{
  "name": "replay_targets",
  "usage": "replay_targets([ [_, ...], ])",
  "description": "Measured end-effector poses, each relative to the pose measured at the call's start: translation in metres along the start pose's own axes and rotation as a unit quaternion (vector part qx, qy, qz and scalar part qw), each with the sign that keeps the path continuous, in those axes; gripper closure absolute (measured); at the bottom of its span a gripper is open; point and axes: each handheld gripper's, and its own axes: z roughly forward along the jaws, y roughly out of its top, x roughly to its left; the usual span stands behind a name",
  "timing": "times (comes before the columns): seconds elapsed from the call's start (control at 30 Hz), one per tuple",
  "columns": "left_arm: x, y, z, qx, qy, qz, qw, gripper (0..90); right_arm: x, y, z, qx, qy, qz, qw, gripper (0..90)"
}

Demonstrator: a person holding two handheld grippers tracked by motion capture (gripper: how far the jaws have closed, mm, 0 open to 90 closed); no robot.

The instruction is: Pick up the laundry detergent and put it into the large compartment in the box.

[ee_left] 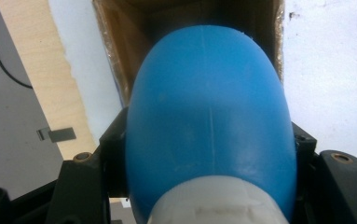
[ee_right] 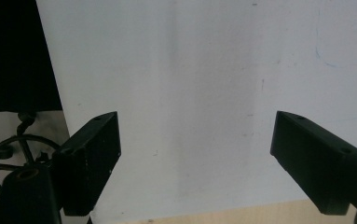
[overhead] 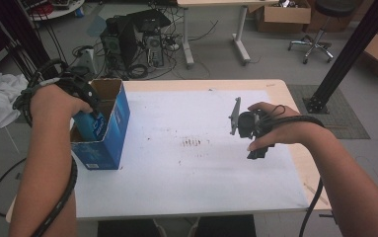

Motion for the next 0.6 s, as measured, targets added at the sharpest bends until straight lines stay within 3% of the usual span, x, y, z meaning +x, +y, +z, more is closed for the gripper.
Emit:
replay_targets([
  [0.6,-0.001,0.004,0.043,0.015,-0.002,0.002,0.9999,38.5,0.000,0.000,0.003,0.000,0.003,0.000,1.0000,16.1],
])
